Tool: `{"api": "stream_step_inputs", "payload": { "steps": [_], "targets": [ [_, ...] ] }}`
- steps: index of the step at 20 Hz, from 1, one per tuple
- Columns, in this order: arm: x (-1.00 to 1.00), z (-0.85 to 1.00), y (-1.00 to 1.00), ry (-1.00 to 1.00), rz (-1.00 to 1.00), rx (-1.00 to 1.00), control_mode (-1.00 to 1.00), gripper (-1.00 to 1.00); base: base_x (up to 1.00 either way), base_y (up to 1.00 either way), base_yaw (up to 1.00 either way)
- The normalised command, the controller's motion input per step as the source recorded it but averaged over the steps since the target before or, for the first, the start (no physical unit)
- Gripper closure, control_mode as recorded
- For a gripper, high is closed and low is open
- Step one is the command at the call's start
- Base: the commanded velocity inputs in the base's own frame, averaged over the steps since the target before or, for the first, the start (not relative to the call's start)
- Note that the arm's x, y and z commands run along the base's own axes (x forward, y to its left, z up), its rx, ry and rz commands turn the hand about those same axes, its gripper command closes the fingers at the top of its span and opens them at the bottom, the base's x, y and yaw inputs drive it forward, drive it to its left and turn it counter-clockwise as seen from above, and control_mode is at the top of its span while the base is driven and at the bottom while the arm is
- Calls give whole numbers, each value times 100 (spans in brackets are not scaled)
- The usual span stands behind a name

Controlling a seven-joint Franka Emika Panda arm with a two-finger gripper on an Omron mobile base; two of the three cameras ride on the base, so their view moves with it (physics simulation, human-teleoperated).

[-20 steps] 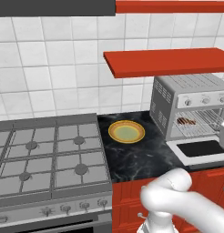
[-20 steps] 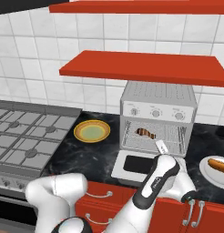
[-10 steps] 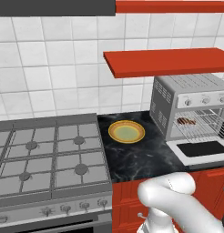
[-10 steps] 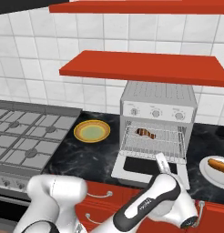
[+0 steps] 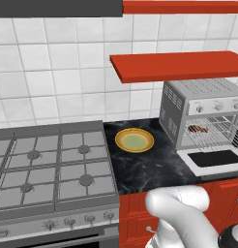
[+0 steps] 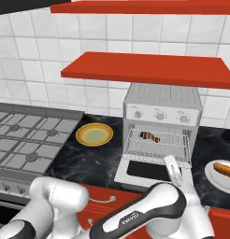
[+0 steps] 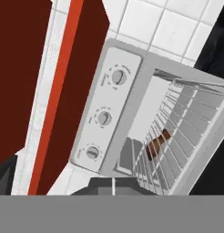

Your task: Open the toaster oven door. Place the hotdog bun on the top rack in the toaster oven and place the chicken drumstick on the bottom rack.

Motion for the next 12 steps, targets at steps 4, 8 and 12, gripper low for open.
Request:
{"api": "stream_step_inputs", "payload": {
  "steps": [4,8,12],
  "targets": [
    [-51,32,-4,29,-7,-7,-100,-100,0,0,0],
    [-4,2,-8,51,-7,-16,-100,-100,0,0,0],
    [-18,4,-31,47,-3,-14,-100,-100,0,0,0]
  ]
}}
